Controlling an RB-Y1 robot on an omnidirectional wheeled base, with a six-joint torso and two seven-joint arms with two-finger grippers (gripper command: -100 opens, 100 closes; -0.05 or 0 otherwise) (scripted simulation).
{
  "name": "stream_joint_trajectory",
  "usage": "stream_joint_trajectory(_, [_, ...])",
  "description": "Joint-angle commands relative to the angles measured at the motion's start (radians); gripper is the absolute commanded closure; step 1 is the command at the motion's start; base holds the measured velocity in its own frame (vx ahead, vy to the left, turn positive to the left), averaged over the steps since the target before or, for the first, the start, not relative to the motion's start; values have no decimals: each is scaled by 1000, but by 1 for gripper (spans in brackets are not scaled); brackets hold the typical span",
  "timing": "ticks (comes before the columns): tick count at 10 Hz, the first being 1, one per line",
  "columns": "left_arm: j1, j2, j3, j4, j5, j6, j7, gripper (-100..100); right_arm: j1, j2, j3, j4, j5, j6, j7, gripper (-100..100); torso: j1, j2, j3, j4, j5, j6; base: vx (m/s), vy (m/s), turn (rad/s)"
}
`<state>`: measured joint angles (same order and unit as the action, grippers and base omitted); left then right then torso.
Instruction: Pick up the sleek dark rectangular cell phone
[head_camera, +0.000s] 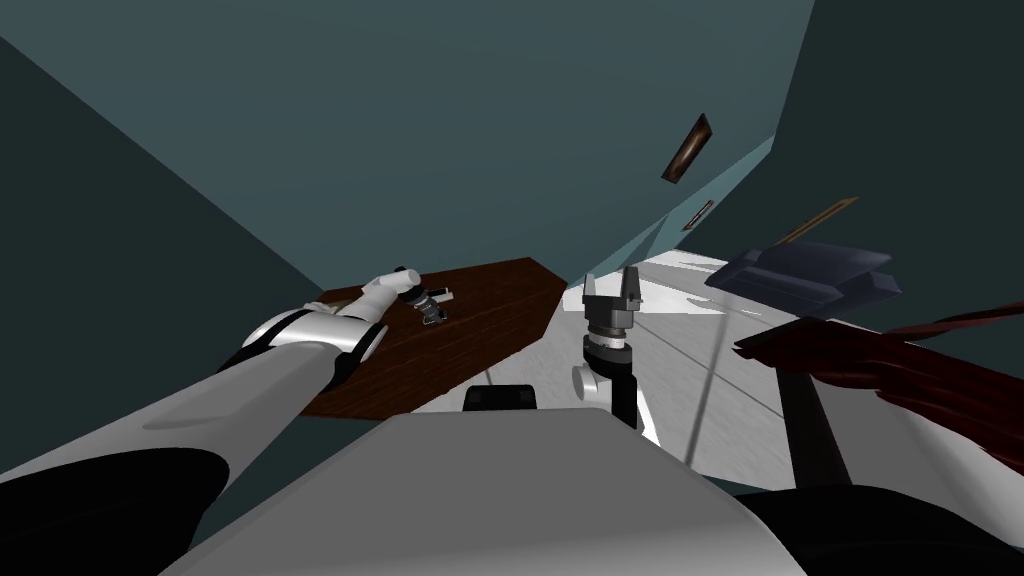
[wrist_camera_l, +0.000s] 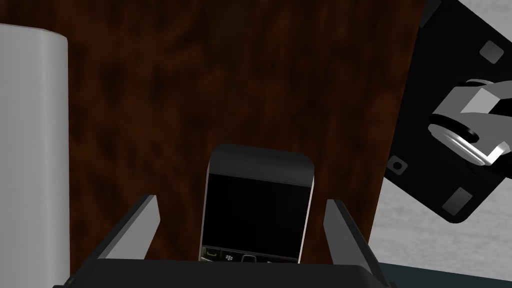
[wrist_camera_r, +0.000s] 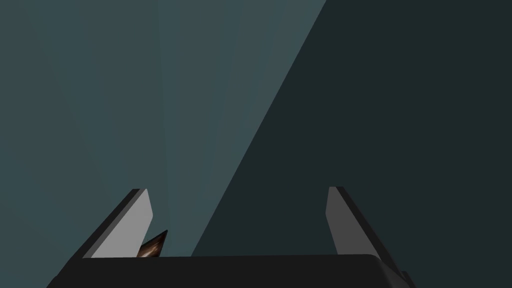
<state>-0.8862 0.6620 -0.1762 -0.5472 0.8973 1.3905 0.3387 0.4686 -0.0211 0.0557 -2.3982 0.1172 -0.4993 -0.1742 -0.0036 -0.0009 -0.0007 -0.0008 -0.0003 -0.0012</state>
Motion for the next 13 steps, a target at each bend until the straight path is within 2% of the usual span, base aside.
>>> stream_joint_trajectory(1, [-12, -1, -5, 50, 3, -11, -10, -100, 0, 0, 0, 0, 0, 0, 0, 0, 0, 0, 0, 0, 0, 0, -3, -30, -12])
stream_joint_trajectory(2, [-12, -1, -5, 65, 3, -11, -10, -100, 0, 0, 0, 0, 0, 0, 0, 0, 2, 0, 0, 0, 0, 0, 0, -3, -11])
stream_joint_trajectory(3, [-8, 0, -5, 45, 3, -8, -6, -100, 0, 0, 0, 0, 0, 0, 0, 0, 3, 0, 0, 0, 1, 0, 0, 0, 0])
stream_joint_trajectory(4, [-8, 1, -5, 46, 3, -7, -6, 100, 0, 0, 0, 0, 0, 0, 0, 0, 4, 0, 0, 0, 1, 0, 0, 0, 0])
stream_joint_trajectory(8, [-8, 0, -5, 46, 3, -7, -7, 100, 0, 0, 0, 0, 0, 0, 0, 0, 5, -1, -1, 0, 1, 0, 0, 0, 0])
stream_joint_trajectory(9, [-8, 0, -5, 46, 3, -7, -7, 0, 0, 0, 0, 0, 0, 0, 0, 0, 5, -1, -1, 0, 1, 0, 0, 0, 0])
stream_joint_trajectory(10, [27, -20, 21, -4, -27, 28, 39, 100, 0, 0, 0, 0, 0, 0, 0, 0, 5, -1, -1, 0, 1, 0, 10, 62, -81])
stream_joint_trajectory(12, [27, -20, 21, -27, -27, 28, 39, 100, 0, 0, 0, 0, 0, 0, 0, 0, 9, -2, -2, -2, 4, 1, 1, 64, -35])
stream_joint_trajectory(13, [66, -40, 48, -71, -57, 68, 87, 100, 0, 0, 0, 0, 0, 0, 0, 0, 8, -2, -2, -2, 3, 1, 16, 71, -74])
